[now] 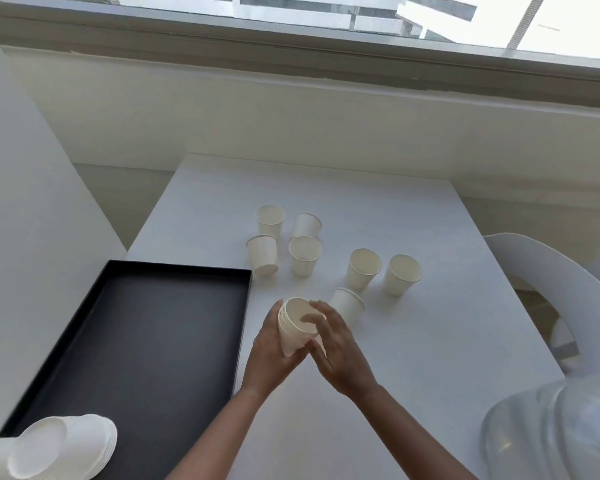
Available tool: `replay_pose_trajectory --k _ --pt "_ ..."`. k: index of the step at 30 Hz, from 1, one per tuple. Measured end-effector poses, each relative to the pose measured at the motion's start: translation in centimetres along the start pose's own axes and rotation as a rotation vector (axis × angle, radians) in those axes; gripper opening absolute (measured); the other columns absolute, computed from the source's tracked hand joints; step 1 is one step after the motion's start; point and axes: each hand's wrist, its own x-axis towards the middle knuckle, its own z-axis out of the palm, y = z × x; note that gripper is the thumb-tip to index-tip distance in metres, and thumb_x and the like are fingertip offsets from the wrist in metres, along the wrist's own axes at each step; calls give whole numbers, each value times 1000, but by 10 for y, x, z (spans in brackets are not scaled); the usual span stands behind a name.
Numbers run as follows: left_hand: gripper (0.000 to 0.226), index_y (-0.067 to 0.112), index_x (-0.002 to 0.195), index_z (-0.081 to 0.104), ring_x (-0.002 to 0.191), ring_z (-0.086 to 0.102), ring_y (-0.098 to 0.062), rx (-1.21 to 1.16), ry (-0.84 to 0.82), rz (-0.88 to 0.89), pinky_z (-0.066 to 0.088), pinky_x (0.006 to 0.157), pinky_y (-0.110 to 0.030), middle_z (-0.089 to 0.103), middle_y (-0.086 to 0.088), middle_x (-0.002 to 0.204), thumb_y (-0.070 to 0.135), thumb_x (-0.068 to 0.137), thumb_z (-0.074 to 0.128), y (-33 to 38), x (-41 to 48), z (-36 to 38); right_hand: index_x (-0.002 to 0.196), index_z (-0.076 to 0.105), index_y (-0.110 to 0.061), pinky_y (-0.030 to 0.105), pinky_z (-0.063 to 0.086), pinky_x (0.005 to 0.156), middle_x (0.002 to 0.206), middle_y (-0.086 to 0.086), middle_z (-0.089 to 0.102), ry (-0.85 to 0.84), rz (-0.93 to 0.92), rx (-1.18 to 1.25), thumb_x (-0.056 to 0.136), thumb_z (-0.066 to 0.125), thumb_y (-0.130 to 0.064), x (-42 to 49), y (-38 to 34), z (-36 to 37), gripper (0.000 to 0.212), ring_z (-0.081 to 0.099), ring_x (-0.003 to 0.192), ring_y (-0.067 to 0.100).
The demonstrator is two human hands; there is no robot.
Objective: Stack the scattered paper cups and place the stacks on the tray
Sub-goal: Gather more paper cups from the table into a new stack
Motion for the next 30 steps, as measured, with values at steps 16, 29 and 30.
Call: replay_pose_trajectory --k 16,29,30 --pt "88 21 141 24 122 46 -20 9 29 -76 42 96 -32 42 3 139 20 70 76 -12 -9 -3 95 56 7 32 33 82 101 20 54 260 767 172 95 43 -13 12 52 -25 24 45 110 33" --pt "89 14 142 22 121 47 -25 90 4 -65 44 97 -43 43 -3 139 19 71 75 -5 -1 4 106 55 3 22 40 95 126 13 53 173 26 63 95 42 -7 17 -10 -21 20 49 116 24" --pt "89 14 141 22 120 48 -24 82 4 -60 44 97 -42 43 -3 138 19 71 76 -4 -1 5 105 55 3 23 41 96 128 13 52 141 12 49 95 42 -8 16 -10 -17 19 48 118 25"
